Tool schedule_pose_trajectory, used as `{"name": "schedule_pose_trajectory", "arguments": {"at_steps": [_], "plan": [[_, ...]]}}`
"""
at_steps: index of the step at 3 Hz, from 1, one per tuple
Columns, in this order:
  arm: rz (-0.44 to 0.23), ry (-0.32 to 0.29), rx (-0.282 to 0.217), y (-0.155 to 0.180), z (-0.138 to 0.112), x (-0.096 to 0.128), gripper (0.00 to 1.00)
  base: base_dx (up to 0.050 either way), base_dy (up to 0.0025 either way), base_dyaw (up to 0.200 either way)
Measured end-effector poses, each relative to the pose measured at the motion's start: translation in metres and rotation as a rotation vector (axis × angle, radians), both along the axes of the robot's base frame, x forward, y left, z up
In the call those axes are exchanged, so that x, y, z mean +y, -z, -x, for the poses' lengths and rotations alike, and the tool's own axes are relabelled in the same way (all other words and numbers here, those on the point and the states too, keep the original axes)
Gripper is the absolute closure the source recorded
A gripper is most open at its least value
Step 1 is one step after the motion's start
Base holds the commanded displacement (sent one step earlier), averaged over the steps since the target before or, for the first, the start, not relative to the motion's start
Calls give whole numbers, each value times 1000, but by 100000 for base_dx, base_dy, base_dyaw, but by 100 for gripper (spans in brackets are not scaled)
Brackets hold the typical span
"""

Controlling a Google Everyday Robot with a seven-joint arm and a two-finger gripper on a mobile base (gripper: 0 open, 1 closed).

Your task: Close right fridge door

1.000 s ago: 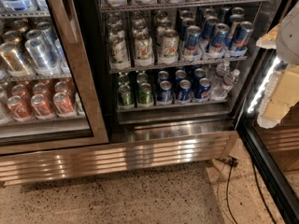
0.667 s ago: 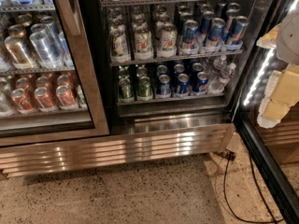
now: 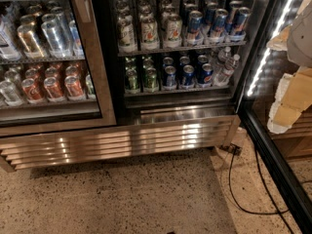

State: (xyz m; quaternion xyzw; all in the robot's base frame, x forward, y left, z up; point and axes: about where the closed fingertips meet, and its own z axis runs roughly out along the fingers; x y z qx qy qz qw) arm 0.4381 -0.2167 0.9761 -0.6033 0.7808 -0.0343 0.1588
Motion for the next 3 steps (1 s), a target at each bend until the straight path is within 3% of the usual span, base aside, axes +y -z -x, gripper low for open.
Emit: {"name": "schedule_pose_trajectory", "arguments": {"at_steps": [2,3], "plan": [[0,0,0,0,0,0,0,-4746,-8,56],[0,0,0,0,0,0,0,-2,2,-19229]]}}
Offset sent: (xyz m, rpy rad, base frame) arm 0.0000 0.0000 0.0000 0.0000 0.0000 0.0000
